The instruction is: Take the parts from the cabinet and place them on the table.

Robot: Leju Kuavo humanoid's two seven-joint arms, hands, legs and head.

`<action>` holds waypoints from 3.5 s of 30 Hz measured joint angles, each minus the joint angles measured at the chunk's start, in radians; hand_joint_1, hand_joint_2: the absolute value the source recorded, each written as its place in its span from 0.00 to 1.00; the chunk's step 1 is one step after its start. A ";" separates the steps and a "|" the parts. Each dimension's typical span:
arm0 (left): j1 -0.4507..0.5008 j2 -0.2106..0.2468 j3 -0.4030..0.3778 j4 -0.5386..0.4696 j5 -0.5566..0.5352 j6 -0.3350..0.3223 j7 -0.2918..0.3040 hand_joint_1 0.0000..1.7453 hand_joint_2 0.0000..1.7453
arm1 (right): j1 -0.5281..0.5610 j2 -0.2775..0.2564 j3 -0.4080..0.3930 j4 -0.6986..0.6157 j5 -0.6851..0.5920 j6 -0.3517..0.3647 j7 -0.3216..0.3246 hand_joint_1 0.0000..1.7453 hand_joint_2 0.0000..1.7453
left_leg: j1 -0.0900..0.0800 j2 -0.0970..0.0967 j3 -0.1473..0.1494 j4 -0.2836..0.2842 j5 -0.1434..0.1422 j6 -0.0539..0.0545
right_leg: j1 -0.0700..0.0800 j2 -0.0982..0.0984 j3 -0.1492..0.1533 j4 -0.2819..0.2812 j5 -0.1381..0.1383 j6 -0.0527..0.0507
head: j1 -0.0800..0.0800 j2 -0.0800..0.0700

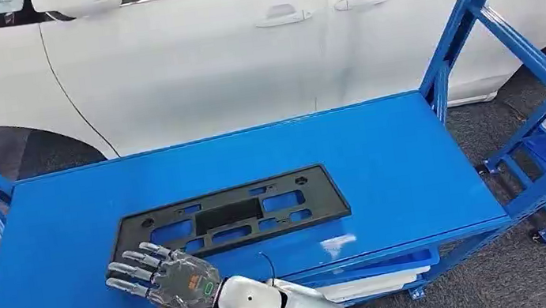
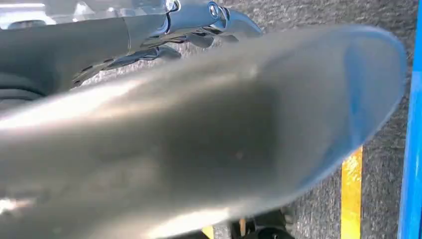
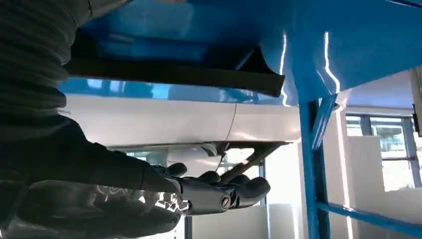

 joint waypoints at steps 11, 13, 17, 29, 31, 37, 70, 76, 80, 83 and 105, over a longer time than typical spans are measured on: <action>-0.001 0.002 0.000 0.000 -0.015 -0.001 0.001 0.00 0.00 | -0.047 0.010 0.032 0.093 -0.080 -0.050 0.049 0.00 1.00 | -0.007 -0.003 0.007 0.000 -0.005 -0.034 | 0.006 -0.001 0.109 -0.261 0.146 -0.038 | 0.000 0.000; 0.000 0.005 0.000 0.000 -0.019 -0.004 0.000 0.00 0.00 | -0.055 0.017 0.032 0.104 -0.083 -0.054 0.050 0.00 1.00 | -0.005 -0.002 -0.016 0.055 -0.047 -0.043 | -0.003 -0.004 0.118 -0.272 0.151 -0.046 | -0.007 0.000; 0.003 0.006 0.000 0.000 -0.029 -0.006 -0.001 0.00 0.00 | -0.056 0.018 0.024 0.126 -0.075 -0.058 0.058 0.00 1.00 | 0.003 -0.002 -0.145 0.326 -0.154 -0.061 | 0.000 -0.004 0.116 -0.270 0.149 -0.048 | -0.006 0.000; -0.003 0.010 0.000 0.000 -0.044 -0.009 0.000 0.00 0.00 | -0.065 0.017 -0.030 0.198 0.035 -0.063 0.130 0.00 1.00 | 0.007 -0.001 -0.003 0.006 -0.001 -0.004 | 0.002 0.000 0.060 -0.136 0.064 -0.003 | -0.001 0.000; -0.003 0.010 0.000 0.000 -0.045 -0.009 -0.002 0.00 0.00 | -0.063 0.016 -0.030 0.223 0.057 -0.067 0.153 0.00 1.00 | 0.004 0.001 -0.004 0.007 -0.002 -0.002 | -0.001 0.000 -0.017 0.023 -0.002 0.001 | -0.002 0.000; -0.003 0.008 0.000 0.000 -0.045 -0.007 -0.011 0.00 0.00 | -0.084 0.016 -0.039 0.292 0.111 -0.055 0.276 0.00 1.00 | 0.001 -0.003 0.007 0.008 -0.006 -0.008 | -0.002 -0.002 0.105 -0.232 0.140 -0.018 | -0.001 0.000; -0.003 0.016 0.029 0.000 -0.042 -0.071 -0.153 0.00 1.00 | -0.130 -0.012 -0.247 0.392 0.149 -0.042 0.253 1.00 1.00 | -0.005 -0.001 0.021 -0.002 -0.009 -0.021 | 0.005 -0.001 0.113 -0.255 0.147 -0.019 | -0.002 0.000; -0.004 0.015 0.054 0.000 -0.020 -0.074 -0.175 0.00 1.00 | -0.103 -0.021 -0.456 0.212 0.133 -0.054 0.029 1.00 1.00 | 0.005 0.000 -0.062 0.184 -0.121 -0.050 | -0.002 -0.001 0.116 -0.273 0.159 -0.045 | -0.004 0.000; -0.004 0.015 0.082 0.000 0.016 -0.097 -0.225 0.00 1.00 | -0.056 -0.025 -0.637 0.023 -0.137 -0.027 -0.204 1.00 1.00 | 0.006 0.001 -0.106 0.258 -0.099 -0.055 | -0.001 -0.001 0.117 -0.269 0.156 -0.042 | -0.004 0.000; -0.005 0.014 0.109 0.000 0.057 -0.126 -0.296 0.00 1.00 | 0.010 -0.053 -0.705 -0.256 -0.543 0.122 -0.354 1.00 1.00 | 0.008 0.000 0.005 0.020 -0.010 -0.052 | -0.001 -0.001 0.115 -0.257 0.145 -0.029 | -0.004 0.000; -0.014 0.012 0.175 0.000 0.071 -0.140 -0.267 0.00 1.00 | 0.349 -0.247 -0.845 -1.191 -1.174 0.993 -0.564 1.00 1.00 | -0.008 -0.002 -0.039 0.076 -0.059 -0.033 | -0.006 -0.007 0.091 -0.254 0.165 -0.038 | -0.005 0.000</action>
